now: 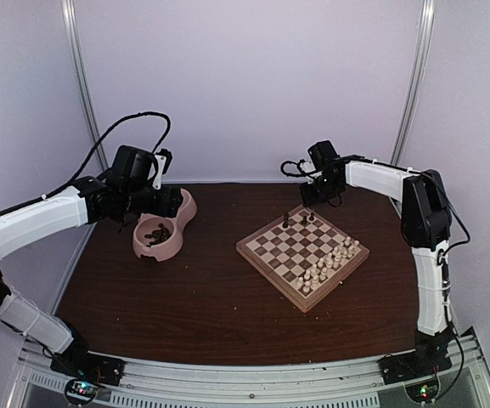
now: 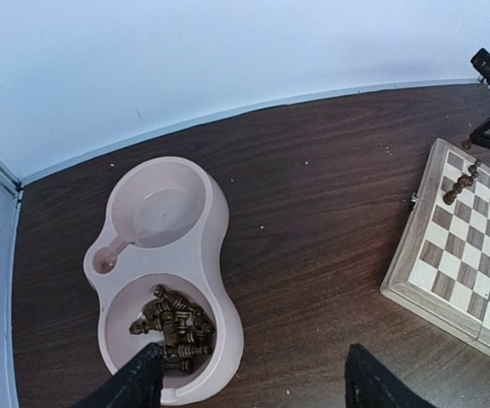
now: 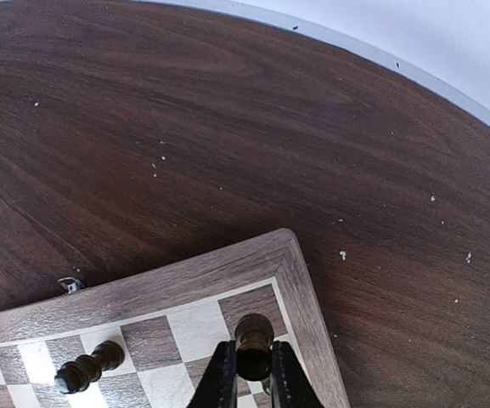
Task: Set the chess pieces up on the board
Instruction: Place the rook at h8.
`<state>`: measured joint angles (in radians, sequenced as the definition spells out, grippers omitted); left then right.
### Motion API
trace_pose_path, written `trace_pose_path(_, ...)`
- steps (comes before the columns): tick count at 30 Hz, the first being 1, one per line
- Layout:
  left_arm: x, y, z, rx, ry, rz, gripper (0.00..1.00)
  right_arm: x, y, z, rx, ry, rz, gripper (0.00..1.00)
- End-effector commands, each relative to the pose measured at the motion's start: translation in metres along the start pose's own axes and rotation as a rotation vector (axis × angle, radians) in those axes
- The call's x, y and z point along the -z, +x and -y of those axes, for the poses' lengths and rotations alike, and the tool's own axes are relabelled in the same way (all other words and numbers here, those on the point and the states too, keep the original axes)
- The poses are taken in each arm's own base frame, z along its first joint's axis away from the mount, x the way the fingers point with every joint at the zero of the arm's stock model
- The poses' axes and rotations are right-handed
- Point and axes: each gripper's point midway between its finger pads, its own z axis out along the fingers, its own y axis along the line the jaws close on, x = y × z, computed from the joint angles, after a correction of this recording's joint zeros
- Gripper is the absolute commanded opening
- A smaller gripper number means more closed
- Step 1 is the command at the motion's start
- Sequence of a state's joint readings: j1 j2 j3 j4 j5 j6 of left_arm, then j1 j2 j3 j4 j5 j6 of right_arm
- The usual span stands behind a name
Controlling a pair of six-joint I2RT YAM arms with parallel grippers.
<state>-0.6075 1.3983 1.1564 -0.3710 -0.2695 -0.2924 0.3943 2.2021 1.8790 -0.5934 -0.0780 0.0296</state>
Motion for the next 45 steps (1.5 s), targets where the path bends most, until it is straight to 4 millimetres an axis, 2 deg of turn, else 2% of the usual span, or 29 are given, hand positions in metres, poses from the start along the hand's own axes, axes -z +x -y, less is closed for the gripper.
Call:
trace_pose_path(1, 0.002, -0.015, -0.004, 0.004, -0.017, 0.036, 0.74, -0.004, -0.001, 0.005, -0.005, -0.002, -0.009, 0.07)
trace_pose_path(18, -0.001, -0.011, -0.005, 0.008, -0.021, 0.020, 0.74, -0.026, 0.011, 0.003, -0.005, -0.015, -0.054, 0.08)
trace_pose_path(25, 0.001, -0.012, -0.007, 0.009, -0.028, 0.024, 0.75, -0.029, 0.013, 0.003, -0.004, -0.017, -0.065, 0.12)
trace_pose_path(30, 0.001, -0.012, -0.007, 0.011, -0.028, 0.022, 0.77, -0.028, 0.012, 0.002, -0.002, -0.021, -0.063, 0.20)
trace_pose_path(35, 0.001, -0.011, -0.007, 0.012, -0.028, 0.018, 0.79, -0.027, 0.011, 0.001, -0.001, -0.024, -0.063, 0.23)
trace_pose_path(39, 0.002, -0.011, -0.007, 0.014, -0.029, 0.017, 0.80, -0.026, 0.010, 0.002, 0.001, -0.023, -0.062, 0.36)
trace_pose_path(45, 0.002, -0.012, -0.008, 0.012, -0.034, 0.017, 0.81, -0.012, -0.004, 0.003, 0.005, -0.020, -0.028, 0.46)
